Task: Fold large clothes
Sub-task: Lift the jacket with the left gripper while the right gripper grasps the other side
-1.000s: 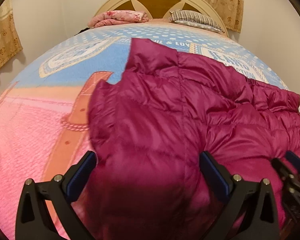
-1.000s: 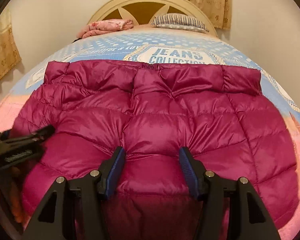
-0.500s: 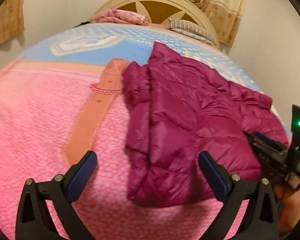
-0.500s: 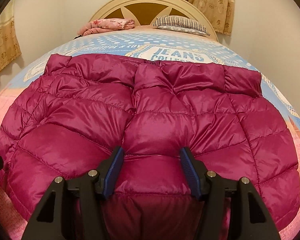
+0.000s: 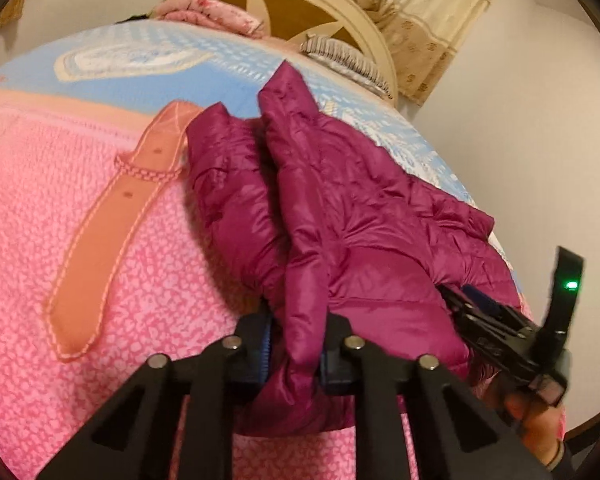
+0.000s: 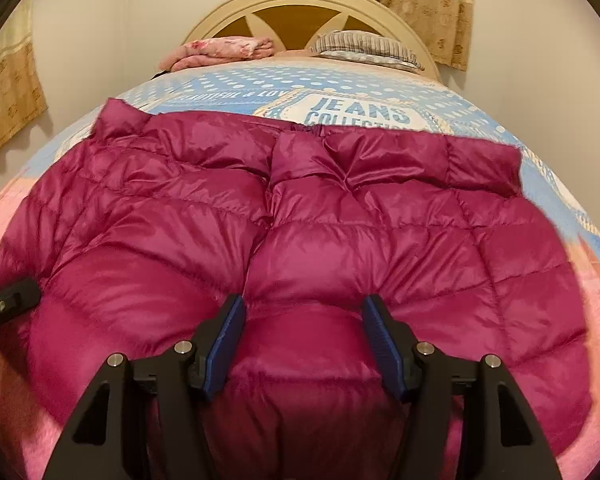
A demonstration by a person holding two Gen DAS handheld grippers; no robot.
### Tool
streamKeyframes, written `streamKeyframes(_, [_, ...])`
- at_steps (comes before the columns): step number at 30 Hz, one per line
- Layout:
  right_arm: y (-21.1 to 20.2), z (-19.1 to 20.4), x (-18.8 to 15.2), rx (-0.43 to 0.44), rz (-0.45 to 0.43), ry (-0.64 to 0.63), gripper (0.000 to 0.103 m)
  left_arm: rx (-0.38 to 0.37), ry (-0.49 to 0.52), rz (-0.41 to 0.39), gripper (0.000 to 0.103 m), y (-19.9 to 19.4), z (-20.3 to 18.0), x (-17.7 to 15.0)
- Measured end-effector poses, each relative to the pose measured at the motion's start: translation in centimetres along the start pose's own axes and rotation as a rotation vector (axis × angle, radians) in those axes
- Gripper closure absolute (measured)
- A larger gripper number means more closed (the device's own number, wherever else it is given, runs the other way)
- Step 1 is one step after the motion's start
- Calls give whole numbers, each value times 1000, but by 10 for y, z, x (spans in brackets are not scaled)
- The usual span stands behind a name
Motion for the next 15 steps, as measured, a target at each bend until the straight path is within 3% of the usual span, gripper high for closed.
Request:
streamKeyframes(3, [-28, -6, -9, 20, -23, 8, 40, -25, -13, -7, 86, -3, 1, 1])
streamKeyframes(8, [-21, 9, -35, -21, -17, -102, 40, -62, -4, -31, 90, -10, -7, 3])
streamKeyframes(11, [-18, 7, -31, -1, 20, -86, 40, -87, 30, -70, 91, -26, -27, 14])
streamKeyframes(15, [-18, 4, -31, 41, -1, -74, 39, -124, 92, -104, 91, -40, -71, 29])
Point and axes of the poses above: each gripper's, at about its wrist camera, not at the fingertips, and y roughly the way its jaws point, z to its left, x to its top, the point moved 6 cm from there along y, roughly the way its jaws point, and after that the axes turned 10 degrees about -x, right-handed, at the moved point
